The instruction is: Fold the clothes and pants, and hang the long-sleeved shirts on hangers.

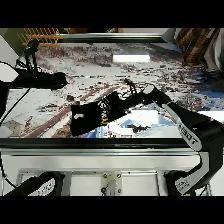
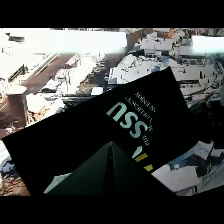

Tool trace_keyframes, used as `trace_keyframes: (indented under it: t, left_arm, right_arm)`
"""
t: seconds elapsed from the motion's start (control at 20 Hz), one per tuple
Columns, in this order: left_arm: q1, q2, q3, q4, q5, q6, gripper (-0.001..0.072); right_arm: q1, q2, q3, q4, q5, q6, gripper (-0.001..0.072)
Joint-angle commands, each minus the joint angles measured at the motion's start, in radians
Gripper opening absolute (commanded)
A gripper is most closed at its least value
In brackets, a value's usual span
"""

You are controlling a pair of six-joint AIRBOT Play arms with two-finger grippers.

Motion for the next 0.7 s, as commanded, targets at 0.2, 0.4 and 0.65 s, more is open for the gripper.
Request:
trace_keyframes:
  t: [0.2, 0.4, 0.65]
  left_arm:
    - [-0.001, 0.001, 0.000, -0.002, -0.011, 0.000, 0.0007]
    - [-0.001, 0.001, 0.000, -0.003, -0.012, -0.002, 0.0007]
    - [-0.002, 0.001, 0.000, -0.003, -0.021, -0.003, 0.0007]
  right_arm:
    - [-0.432, 0.273, 0.114, -0.647, 0.016, 0.436, 0.0013]
    - [-0.800, 0.303, 0.104, -0.657, 0.148, 0.570, 0.0013]
    - [-1.019, 0.367, -0.092, -0.660, 0.194, 0.645, 0.0012]
